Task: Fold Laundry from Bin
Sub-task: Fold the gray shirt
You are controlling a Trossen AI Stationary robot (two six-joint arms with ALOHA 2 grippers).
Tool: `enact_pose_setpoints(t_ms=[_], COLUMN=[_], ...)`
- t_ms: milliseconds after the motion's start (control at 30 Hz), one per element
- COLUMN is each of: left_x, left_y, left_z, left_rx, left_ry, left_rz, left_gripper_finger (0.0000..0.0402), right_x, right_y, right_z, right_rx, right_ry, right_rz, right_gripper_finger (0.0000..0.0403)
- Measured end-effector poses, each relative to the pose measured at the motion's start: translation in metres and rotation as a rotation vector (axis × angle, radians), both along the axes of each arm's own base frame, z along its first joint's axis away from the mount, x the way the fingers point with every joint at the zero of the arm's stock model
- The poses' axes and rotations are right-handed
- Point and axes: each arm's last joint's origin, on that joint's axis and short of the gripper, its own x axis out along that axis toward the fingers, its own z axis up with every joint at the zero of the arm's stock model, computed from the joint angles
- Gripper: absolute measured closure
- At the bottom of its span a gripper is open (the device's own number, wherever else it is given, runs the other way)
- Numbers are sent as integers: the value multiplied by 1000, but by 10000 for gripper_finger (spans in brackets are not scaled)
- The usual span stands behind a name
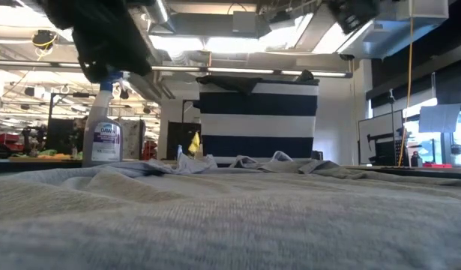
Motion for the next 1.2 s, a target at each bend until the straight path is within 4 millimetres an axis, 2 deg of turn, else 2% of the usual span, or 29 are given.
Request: enact_pose_setpoints(t_ms=[167,300,500,633,833,1067,1200], left_x=[9,7,-17,-36,-53,-65,-66], left_y=[-33,-57,-103,-128,-149,-154,-157], left_z=[-2,-11,-23,-30,-49,-79,-88], left_rx=[-8,-32,-73,-76,-12,111,134], left_ry=[18,63,147,175,217,310,331], left_rz=[-92,-196,-404,-472,-495,-508,-533], left_gripper_finger=[317,317,317,317,317,317,318], right_x=[-14,-20,-26,-33,-41,-44,-44], right_y=[42,74,126,152,169,172,172], right_z=[-11,-27,-70,-96,-115,-117,-117], right_rx=[-37,-22,-4,-13,25,57,59], right_ry=[83,174,348,417,489,527,526], right_rz=[-34,-62,-54,-38,-94,-132,-132], right_gripper_finger=[171,171,171,171,171,171,171])
